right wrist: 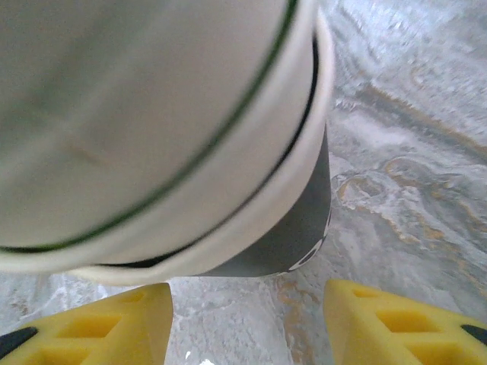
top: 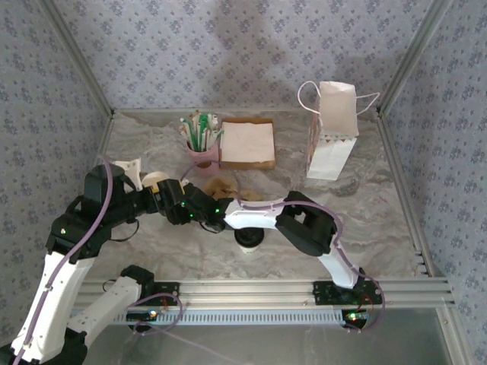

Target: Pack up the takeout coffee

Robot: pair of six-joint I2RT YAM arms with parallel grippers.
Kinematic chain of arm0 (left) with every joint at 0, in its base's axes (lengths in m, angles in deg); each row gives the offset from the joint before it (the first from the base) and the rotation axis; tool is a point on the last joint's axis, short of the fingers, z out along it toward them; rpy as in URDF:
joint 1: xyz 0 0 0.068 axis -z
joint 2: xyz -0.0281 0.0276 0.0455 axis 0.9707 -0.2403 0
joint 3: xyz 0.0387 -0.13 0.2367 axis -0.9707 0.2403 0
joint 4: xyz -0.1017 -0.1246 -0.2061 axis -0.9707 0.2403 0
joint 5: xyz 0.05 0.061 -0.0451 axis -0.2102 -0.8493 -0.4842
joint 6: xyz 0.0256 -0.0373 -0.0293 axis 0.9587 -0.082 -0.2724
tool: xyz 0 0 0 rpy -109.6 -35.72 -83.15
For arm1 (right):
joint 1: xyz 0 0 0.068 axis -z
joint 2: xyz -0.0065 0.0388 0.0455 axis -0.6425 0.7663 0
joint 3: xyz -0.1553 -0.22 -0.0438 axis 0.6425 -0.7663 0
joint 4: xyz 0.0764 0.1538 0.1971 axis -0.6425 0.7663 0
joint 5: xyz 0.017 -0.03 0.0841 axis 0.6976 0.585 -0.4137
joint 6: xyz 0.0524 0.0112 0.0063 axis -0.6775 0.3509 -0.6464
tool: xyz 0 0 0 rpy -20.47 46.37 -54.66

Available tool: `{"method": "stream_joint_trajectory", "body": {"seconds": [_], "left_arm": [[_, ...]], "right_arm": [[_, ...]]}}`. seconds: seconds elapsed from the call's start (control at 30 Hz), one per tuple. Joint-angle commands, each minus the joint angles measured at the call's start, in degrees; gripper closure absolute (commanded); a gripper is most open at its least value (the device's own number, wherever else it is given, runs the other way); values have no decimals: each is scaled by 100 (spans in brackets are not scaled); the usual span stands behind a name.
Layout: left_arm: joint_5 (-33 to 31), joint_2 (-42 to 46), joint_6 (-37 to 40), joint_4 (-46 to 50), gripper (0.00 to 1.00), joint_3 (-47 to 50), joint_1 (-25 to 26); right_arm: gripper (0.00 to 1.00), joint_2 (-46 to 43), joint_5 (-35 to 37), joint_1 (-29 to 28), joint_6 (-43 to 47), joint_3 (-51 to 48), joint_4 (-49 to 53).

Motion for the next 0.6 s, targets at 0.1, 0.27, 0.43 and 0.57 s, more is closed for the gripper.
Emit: {"method": "stream_joint_trajectory", "body": {"seconds": [0.1, 0.27, 0.43, 0.57], "left_arm": [[187, 20, 57, 2, 14, -230, -35], [212, 9, 62, 26, 14, -288, -36], [235, -2, 51, 9, 14, -280, -35], [266, -4, 40, -35, 14, -266, -35]], "right_arm": [[43, 747, -492, 57, -114, 804, 140], [43, 1222, -635, 75, -172, 1537, 325], [42, 1666, -676, 76, -214, 2202, 578], [42, 1974, -743, 83, -236, 2694, 763]]}}
